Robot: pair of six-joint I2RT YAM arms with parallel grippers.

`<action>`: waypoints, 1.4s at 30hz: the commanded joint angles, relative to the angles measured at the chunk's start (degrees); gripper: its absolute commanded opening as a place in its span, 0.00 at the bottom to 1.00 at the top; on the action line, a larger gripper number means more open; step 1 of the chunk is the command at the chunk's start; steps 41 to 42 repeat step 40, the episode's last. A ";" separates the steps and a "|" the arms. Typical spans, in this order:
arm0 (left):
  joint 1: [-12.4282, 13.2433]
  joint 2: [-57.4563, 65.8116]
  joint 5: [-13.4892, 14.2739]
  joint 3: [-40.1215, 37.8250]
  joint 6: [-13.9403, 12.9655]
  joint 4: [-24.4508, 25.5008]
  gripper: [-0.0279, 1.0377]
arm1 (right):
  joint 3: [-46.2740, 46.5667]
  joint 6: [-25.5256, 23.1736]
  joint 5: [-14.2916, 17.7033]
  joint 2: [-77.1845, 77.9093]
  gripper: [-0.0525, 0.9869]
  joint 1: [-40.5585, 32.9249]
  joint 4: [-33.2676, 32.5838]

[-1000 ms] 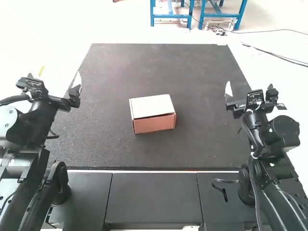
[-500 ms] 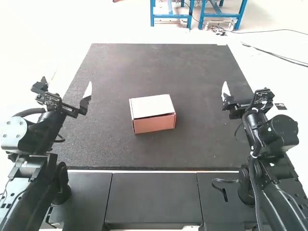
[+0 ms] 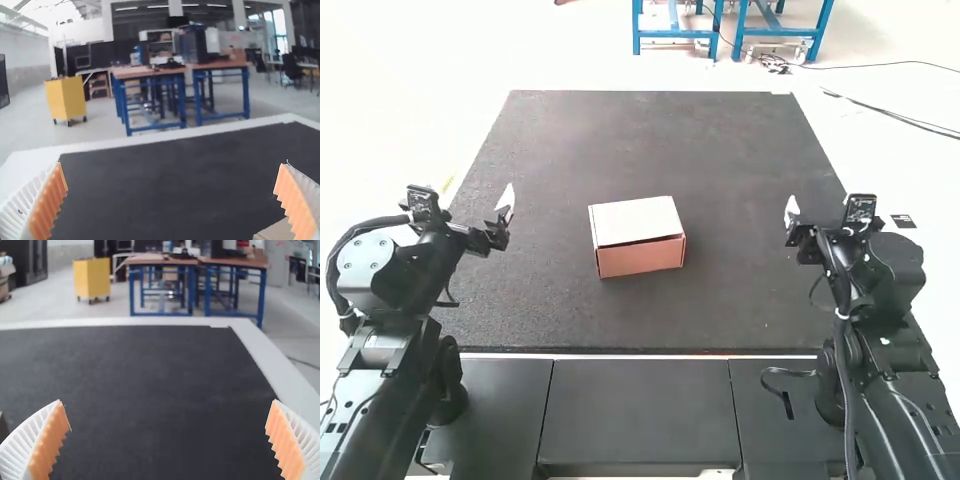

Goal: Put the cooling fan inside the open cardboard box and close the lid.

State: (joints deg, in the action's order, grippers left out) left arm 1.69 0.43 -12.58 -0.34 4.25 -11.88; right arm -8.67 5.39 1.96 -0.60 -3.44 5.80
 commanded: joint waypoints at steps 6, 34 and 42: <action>2.35 -0.43 5.64 0.25 0.93 6.78 0.94 | 8.67 3.05 0.68 0.69 0.93 0.72 -4.84; 2.09 -0.51 5.64 0.34 -1.18 12.67 0.94 | 8.67 3.05 -2.04 0.60 0.93 0.72 -5.54; 2.09 -0.51 5.64 0.34 -1.18 12.67 0.94 | 8.67 3.05 -2.13 0.69 0.93 0.72 -5.54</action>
